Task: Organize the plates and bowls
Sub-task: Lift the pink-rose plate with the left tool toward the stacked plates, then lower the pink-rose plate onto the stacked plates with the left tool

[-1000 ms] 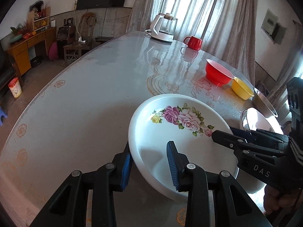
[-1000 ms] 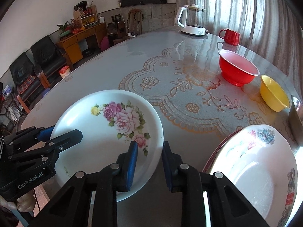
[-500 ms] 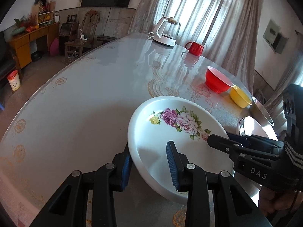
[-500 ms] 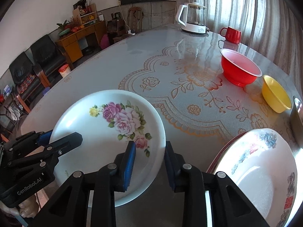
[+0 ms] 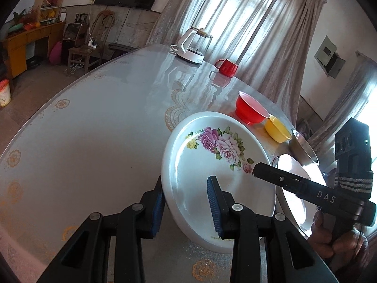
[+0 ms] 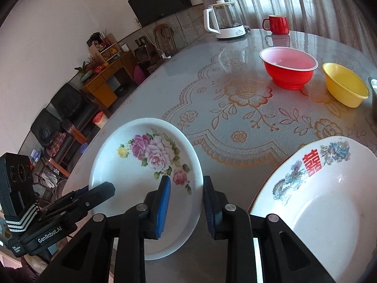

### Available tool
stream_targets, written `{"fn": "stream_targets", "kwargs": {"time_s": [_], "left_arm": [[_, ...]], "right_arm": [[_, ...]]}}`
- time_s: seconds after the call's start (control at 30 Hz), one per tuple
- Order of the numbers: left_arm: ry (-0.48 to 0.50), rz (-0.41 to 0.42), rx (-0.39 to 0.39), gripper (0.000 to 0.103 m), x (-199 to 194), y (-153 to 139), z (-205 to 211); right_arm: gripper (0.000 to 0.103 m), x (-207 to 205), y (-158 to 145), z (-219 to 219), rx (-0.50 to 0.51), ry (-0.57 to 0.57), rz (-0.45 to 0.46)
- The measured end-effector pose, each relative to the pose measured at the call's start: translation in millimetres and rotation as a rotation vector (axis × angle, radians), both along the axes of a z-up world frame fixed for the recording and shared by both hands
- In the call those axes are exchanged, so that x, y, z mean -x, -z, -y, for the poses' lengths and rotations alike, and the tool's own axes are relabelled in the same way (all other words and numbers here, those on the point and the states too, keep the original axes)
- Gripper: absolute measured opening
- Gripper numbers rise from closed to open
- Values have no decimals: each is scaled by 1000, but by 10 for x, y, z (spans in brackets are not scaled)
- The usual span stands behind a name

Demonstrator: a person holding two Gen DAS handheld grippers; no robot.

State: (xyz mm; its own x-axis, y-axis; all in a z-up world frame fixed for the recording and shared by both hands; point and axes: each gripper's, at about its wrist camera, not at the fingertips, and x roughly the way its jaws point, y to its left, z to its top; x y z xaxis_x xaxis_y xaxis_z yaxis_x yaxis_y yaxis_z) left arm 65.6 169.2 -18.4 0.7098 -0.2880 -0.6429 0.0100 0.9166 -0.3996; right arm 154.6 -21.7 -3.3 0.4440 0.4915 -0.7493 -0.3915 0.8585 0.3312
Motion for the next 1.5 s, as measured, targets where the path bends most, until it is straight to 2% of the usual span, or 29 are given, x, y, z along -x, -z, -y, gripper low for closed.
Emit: {"fn": "stream_targets", "kwargs": {"time_s": [0.43, 0.8, 1.2, 1.5], "left_arm": [[55, 58, -28, 34, -74, -310, 259], [203, 130, -44, 34, -173, -637, 879], [379, 85, -75, 34, -246, -529, 1661], [429, 24, -83, 34, -252, -356, 1843]], "right_arm": [[27, 69, -215, 300, -81, 70, 39], [28, 274, -446, 943, -135, 214, 91], [29, 513, -317, 1727, -118, 413, 66], [29, 649, -277, 1982, -84, 475, 77]]}}
